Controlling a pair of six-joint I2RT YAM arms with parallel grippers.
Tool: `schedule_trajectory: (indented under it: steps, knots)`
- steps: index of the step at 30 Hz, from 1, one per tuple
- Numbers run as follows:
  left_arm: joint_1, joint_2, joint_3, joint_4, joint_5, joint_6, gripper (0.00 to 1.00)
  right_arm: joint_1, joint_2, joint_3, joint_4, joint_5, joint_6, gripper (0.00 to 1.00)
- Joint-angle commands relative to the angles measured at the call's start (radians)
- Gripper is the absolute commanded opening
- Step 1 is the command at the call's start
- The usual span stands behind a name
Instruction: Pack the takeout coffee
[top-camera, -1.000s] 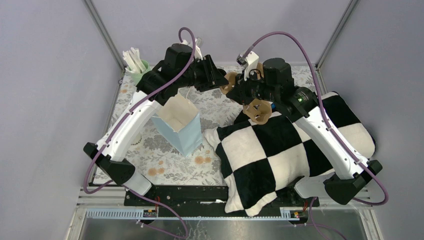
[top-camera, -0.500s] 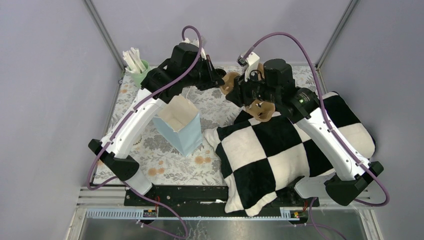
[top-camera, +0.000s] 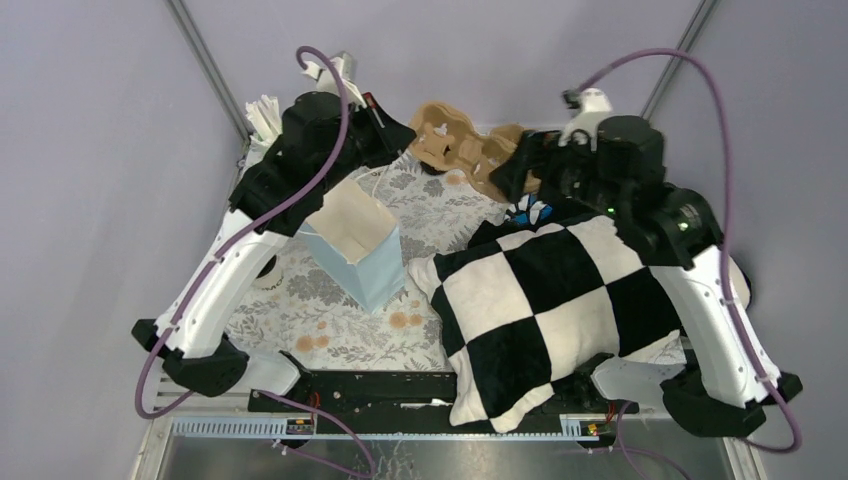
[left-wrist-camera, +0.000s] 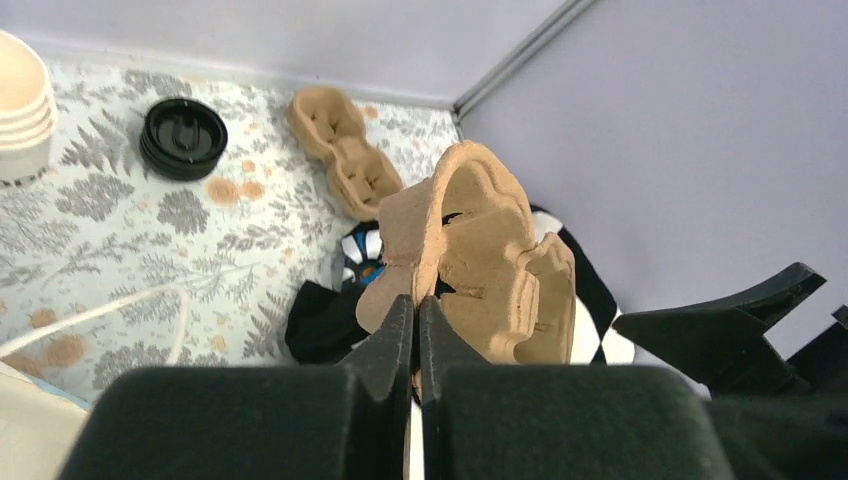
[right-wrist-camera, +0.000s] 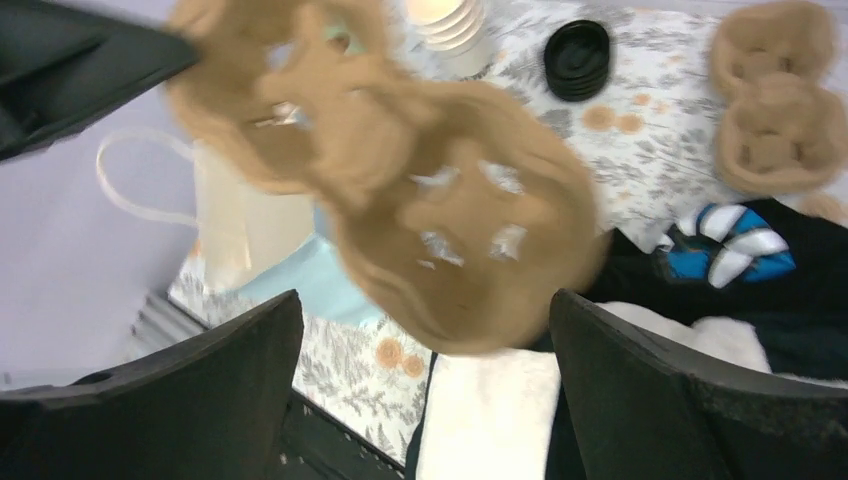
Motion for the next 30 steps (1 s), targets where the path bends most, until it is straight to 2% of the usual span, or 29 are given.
schedule_trajectory:
  steps: [1,4,6,8,10,15,18,21,27,30]
  knots:
    - [0.002,-0.052,-0.015,0.110,-0.087,0.047,0.00,-0.242,-0.068,-0.053,-0.015,-0.197,0.175,0.96]
    - [0.003,-0.072,-0.027,0.112,-0.098,0.046,0.00,-0.462,-0.095,-0.182,0.167,-0.550,0.336,0.88]
    - [0.003,-0.086,-0.039,0.104,-0.117,0.035,0.00,-0.522,-0.110,-0.315,0.367,-0.720,0.495,0.83]
    - [0.003,-0.098,-0.053,0.101,-0.123,0.027,0.00,-0.526,-0.105,-0.388,0.514,-0.802,0.601,0.76]
    - [0.003,-0.106,-0.062,0.099,-0.118,0.026,0.00,-0.526,-0.097,-0.438,0.631,-0.844,0.663,0.73]
    - [0.004,-0.129,-0.084,0.103,-0.113,0.019,0.00,-0.526,-0.078,-0.487,0.716,-0.853,0.702,0.65]
    - [0.004,-0.143,-0.097,0.108,-0.112,0.020,0.00,-0.526,-0.078,-0.570,0.920,-0.898,0.817,0.55]
    - [0.004,-0.150,-0.101,0.103,-0.122,0.022,0.00,-0.526,-0.087,-0.656,1.062,-0.933,0.917,0.52]
    - [0.005,-0.140,-0.075,0.091,-0.116,0.025,0.00,-0.526,-0.111,-0.727,1.116,-0.952,0.942,0.51]
    - [0.008,-0.137,-0.075,0.092,-0.114,0.025,0.00,-0.527,-0.108,-0.747,1.176,-0.954,0.979,0.46]
